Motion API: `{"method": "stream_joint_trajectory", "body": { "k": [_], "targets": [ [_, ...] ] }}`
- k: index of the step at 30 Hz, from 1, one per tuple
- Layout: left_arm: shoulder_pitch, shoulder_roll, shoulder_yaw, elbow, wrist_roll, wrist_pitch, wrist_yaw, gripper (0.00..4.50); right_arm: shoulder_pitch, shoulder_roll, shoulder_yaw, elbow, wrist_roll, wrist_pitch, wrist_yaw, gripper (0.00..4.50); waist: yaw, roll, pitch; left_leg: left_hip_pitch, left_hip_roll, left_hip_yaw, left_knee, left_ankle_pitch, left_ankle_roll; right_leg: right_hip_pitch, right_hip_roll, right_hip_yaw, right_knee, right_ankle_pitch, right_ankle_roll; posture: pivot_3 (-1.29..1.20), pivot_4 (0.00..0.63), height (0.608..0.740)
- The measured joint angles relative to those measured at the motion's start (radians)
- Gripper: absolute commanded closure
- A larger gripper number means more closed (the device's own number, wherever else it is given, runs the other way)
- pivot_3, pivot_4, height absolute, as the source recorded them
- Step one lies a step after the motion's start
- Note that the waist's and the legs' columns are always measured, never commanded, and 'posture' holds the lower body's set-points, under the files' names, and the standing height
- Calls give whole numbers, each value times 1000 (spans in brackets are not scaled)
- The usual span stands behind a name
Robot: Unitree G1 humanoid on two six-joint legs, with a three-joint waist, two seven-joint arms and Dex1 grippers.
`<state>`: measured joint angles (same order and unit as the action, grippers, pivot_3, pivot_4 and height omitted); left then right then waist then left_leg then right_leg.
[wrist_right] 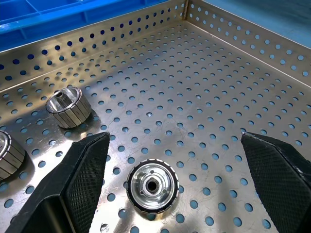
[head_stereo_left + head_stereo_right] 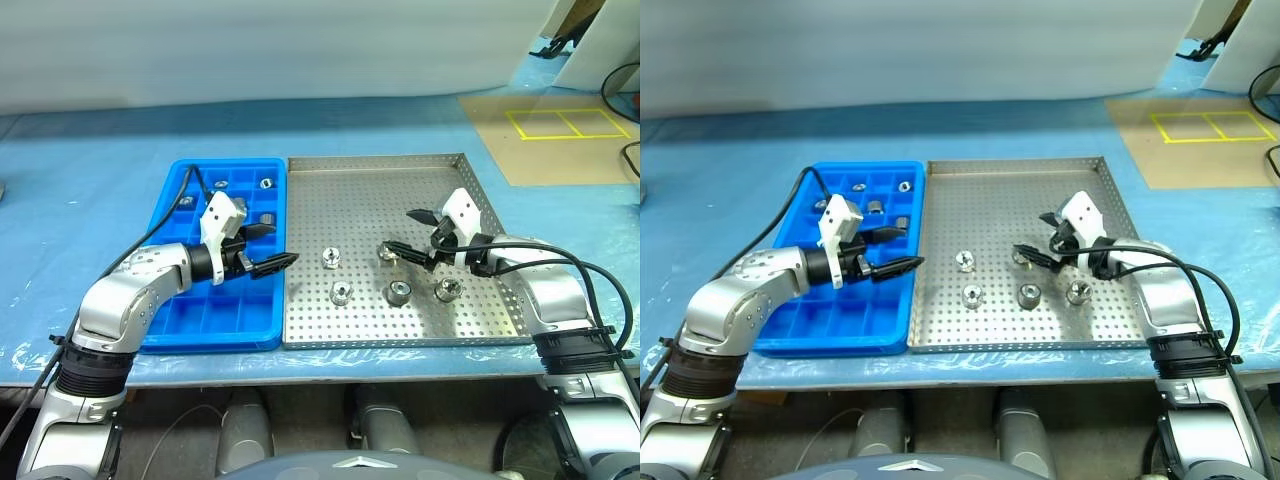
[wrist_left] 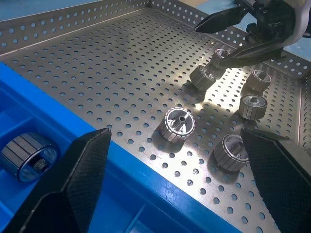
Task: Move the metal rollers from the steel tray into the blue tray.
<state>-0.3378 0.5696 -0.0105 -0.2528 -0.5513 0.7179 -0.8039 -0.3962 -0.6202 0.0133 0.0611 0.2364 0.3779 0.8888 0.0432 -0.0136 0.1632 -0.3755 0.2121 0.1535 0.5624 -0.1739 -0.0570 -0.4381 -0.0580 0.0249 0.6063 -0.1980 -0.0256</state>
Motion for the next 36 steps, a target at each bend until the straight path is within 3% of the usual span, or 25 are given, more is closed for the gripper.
{"method": "stream_joint_trajectory", "body": {
  "k": [26, 32, 36],
  "targets": [
    [-16, -1, -3, 1, 3, 2, 1, 8, 3, 0, 0, 1, -1, -11, -1, 0, 0, 0, 0, 0, 0, 0, 0, 0, 0, 0, 0, 0, 0, 0, 0, -72, 150, 740],
    [-87, -6, -35, 18, 8, 5, 0, 8, 11, 2, -1, -1, -1, -11, -17, 0, -1, 0, 0, 0, 0, 0, 0, 0, 0, 0, 0, 0, 0, 0, 0, -102, 150, 740],
    [-261, -52, -106, 129, 47, 14, -12, 8, 29, 8, -2, 0, -1, -22, -33, 0, 3, 0, 0, -1, -1, 0, 2, 1, -1, 1, -1, 0, 1, 0, 0, -136, 150, 740]
  ]
}}
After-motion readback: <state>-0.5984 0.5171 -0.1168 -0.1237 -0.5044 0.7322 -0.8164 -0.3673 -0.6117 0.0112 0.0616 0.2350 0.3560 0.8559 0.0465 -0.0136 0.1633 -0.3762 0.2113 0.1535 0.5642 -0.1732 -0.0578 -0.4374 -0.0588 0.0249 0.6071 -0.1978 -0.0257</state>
